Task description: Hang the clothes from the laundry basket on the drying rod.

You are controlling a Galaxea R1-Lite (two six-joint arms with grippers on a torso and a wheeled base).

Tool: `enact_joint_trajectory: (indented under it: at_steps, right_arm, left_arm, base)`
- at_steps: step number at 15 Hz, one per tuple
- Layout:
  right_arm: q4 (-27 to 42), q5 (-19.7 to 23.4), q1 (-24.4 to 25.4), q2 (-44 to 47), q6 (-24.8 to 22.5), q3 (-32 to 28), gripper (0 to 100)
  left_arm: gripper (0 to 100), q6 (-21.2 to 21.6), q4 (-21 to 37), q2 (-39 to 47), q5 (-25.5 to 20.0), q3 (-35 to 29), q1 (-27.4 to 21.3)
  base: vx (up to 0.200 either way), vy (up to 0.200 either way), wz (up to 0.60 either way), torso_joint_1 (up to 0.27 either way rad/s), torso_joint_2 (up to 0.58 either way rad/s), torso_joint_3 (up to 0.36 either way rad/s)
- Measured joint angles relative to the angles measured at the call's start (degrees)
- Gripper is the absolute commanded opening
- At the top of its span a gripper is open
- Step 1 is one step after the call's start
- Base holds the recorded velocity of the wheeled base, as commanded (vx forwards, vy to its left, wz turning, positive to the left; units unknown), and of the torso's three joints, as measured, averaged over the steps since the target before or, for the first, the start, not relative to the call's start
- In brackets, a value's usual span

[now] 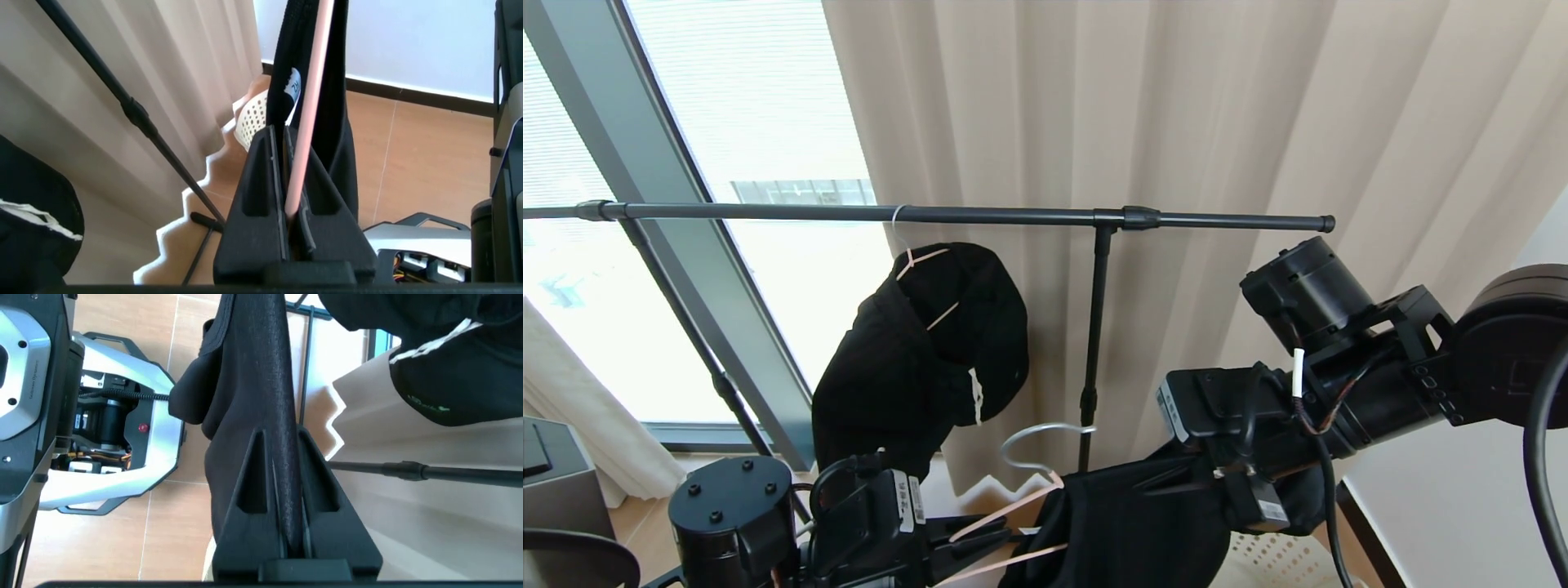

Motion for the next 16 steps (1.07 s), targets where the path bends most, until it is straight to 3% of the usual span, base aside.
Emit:
enact_joint_trajectory:
  at_steps: [2, 3, 7, 12, 13, 16]
  right_arm:
    - [-0.06, -0.33, 0.00, -0.37, 0.02, 0.06, 0]
    - [-0.06, -0.57, 0.02, -0.57, 0.00, 0.06, 0]
    - [-0.20, -1.45, -0.20, -1.44, 0.00, 0.05, 0]
    - [-2.74, -8.95, -2.15, -3.54, 0.82, -1.22, 0]
    - [-3.10, -10.26, -2.43, -3.95, 0.90, -1.22, 0]
    - [-6.79, -20.25, -3.11, -5.02, 1.94, -1.44, 0]
  left_arm:
    - [0, -1.80, 0.02, 0.04, -0.16, -0.20, -0.02]
    - [100, -2.28, 0.05, 0.04, -0.22, -0.27, -0.05]
    - [100, -3.62, 0.07, 0.15, -0.18, -0.99, 0.35]
    - [100, -5.94, 0.07, -2.34, -0.90, -1.54, 2.69]
    - [100, -8.05, 0.07, -3.25, -1.10, -1.87, 3.01]
    - [100, -19.19, 0.07, -5.23, -1.12, -4.22, 4.07]
  base:
    - [0.000, 0.000, 0.00, 0.000, 0.00, 0.000]
    - [0.000, 0.000, 0.00, 0.000, 0.00, 0.000]
    - [0.000, 0.000, 0.00, 0.000, 0.00, 0.000]
    - [0.000, 0.000, 0.00, 0.000, 0.00, 0.000]
    - [0.000, 0.000, 0.00, 0.000, 0.00, 0.000]
    - [0.000, 0.000, 0.00, 0.000, 0.00, 0.000]
